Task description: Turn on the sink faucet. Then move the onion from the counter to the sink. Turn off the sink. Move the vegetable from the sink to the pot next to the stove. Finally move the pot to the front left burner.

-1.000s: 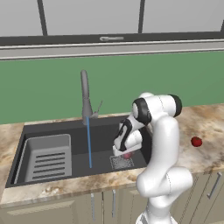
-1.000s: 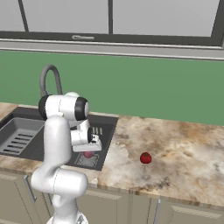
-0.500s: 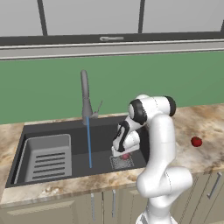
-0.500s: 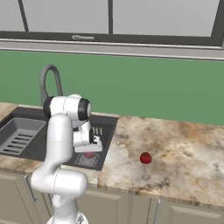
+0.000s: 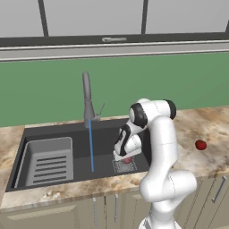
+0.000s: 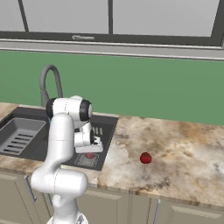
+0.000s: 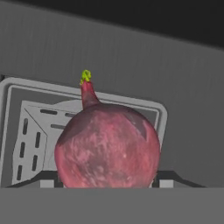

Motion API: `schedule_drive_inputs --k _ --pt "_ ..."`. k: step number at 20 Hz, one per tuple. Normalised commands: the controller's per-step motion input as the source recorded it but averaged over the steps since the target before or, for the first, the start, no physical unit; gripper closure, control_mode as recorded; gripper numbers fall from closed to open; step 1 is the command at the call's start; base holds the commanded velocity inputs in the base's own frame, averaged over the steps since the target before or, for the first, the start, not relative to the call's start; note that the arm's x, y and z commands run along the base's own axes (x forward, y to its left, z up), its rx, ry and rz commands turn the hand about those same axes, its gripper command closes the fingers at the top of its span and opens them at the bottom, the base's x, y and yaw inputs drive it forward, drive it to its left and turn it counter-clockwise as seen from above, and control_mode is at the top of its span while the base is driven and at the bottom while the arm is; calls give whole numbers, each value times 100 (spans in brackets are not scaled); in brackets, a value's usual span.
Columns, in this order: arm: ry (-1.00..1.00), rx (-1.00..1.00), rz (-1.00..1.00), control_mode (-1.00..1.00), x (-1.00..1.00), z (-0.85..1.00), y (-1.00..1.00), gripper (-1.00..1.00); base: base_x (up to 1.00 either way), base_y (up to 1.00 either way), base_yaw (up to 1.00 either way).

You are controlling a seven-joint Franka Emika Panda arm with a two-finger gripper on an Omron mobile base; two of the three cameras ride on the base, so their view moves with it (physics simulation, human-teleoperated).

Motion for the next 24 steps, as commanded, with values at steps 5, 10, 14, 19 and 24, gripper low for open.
schedule_drive_inputs --k 5,10,14,19,24 --pt "0 0 0 -100 4 -27 0 -100 0 0 0" --pt "0 0 0 -100 1 -10 0 -100 0 0 0" --pt "0 0 -2 -100 -7 1 0 -100 0 0 0" --pt "0 1 -3 -100 -17 14 0 -100 0 0 0" --pt "-4 0 -4 -100 -26 34 0 -100 0 0 0"
